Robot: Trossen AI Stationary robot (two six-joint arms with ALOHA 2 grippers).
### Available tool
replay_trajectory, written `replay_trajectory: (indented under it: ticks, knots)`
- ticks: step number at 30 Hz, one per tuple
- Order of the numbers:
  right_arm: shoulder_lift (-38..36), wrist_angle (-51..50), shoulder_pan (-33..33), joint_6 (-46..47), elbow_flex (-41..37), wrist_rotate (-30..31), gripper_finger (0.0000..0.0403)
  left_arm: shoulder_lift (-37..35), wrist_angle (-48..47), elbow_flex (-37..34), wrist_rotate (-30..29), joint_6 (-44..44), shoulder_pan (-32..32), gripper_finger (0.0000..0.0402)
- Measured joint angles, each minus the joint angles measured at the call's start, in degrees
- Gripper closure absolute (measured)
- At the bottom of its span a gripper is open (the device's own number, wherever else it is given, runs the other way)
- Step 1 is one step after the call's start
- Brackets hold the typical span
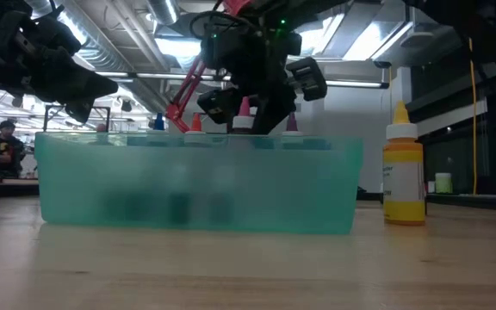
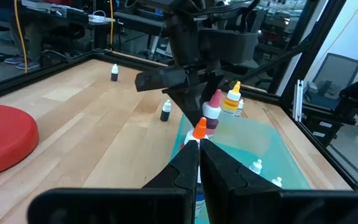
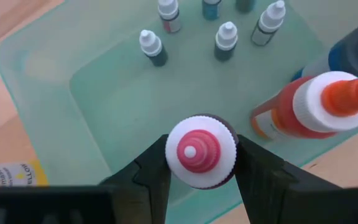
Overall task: Pick & Place food coloring
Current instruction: Put the large pink bottle into the green bin
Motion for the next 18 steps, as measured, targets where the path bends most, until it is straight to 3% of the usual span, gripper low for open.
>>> replay_trajectory:
  ticks: [18]
  knots:
    - [2.16,2.07,-0.3,3.59,0.07,-0.77,0.0237,0.0,0.0,0.0,0.0,-0.02,0.0,0.039]
